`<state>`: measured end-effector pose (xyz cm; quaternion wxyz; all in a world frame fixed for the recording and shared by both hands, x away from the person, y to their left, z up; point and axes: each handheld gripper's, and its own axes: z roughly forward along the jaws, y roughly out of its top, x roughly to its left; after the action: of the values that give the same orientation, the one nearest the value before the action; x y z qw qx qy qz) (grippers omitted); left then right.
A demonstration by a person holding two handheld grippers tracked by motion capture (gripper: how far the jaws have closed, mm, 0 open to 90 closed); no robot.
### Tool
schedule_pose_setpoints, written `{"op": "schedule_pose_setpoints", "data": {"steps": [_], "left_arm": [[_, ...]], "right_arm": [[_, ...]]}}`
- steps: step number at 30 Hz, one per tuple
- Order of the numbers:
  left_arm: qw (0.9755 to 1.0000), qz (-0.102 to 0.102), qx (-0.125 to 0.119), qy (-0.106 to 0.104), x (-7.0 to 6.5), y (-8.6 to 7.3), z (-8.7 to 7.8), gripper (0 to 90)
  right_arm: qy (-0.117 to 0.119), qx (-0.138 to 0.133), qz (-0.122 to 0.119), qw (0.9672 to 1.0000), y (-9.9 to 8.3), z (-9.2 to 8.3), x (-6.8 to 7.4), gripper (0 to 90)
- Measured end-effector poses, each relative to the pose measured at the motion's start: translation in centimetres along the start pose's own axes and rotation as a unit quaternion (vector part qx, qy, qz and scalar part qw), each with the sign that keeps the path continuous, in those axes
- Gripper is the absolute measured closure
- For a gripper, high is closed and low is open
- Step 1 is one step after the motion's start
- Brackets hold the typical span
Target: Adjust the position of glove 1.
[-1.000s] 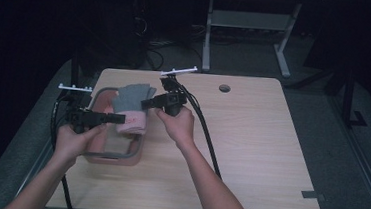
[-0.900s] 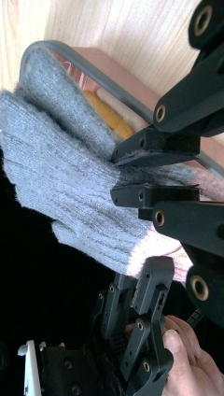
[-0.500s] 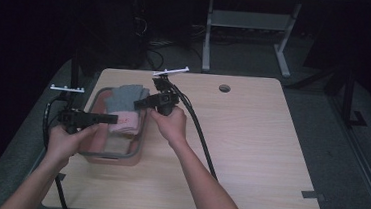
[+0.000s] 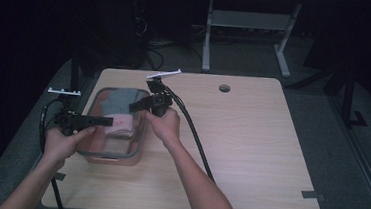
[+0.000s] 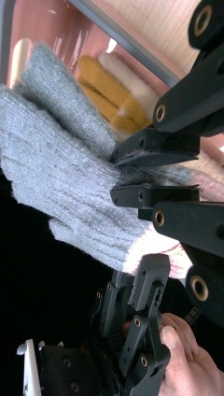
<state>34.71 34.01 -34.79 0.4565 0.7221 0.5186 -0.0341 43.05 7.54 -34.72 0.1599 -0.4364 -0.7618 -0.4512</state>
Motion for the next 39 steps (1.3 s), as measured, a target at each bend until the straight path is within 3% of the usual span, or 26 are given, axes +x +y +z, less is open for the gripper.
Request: {"op": "schedule_pose_setpoints", "data": {"steps": [18, 21, 23, 28, 31, 33, 39], "left_arm": [[0.9994, -0.007, 0.019, 0.027, 1.5, -1.3, 0.8, 70.9], [0.9985, -0.006, 0.03, 0.045, 1.7, -1.5, 1.0, 70.8], [0.996, -0.001, 0.058, 0.067, 2.2, -1.8, 1.6, 71.1], [0.9947, -0.006, 0.068, 0.076, 2.4, -1.9, 2.2, 70.5], [0.993, -0.004, 0.08, 0.087, 2.5, -1.7, 2.2, 67.6], [0.9926, -0.006, 0.079, 0.092, 2.5, -1.7, 2.1, 60.8], [0.9922, -0.014, 0.069, 0.103, 2.4, -1.3, 1.5, 53.2]], "right_arm": [[-0.01, 0.028, 0.005, 0.9995, -0.6, 2.2, -0.9, 77.3], [-0.015, 0.027, 0.001, 0.9995, -0.6, 2.0, -1.1, 79.7], [-0.013, 0.024, 0.005, 0.9996, -0.6, 1.7, -1.2, 79.3], [-0.013, 0.028, 0.002, 0.9995, -0.7, 1.4, -1.3, 78.6], [-0.014, 0.031, -0.002, 0.9994, -0.8, 1.3, -1.3, 77.8], [-0.012, 0.027, -0.002, 0.9995, -0.9, 1.1, -1.3, 77.1], [-0.015, 0.021, 0.0, 0.9997, -1.2, 0.0, -1.6, 75.5]]}}
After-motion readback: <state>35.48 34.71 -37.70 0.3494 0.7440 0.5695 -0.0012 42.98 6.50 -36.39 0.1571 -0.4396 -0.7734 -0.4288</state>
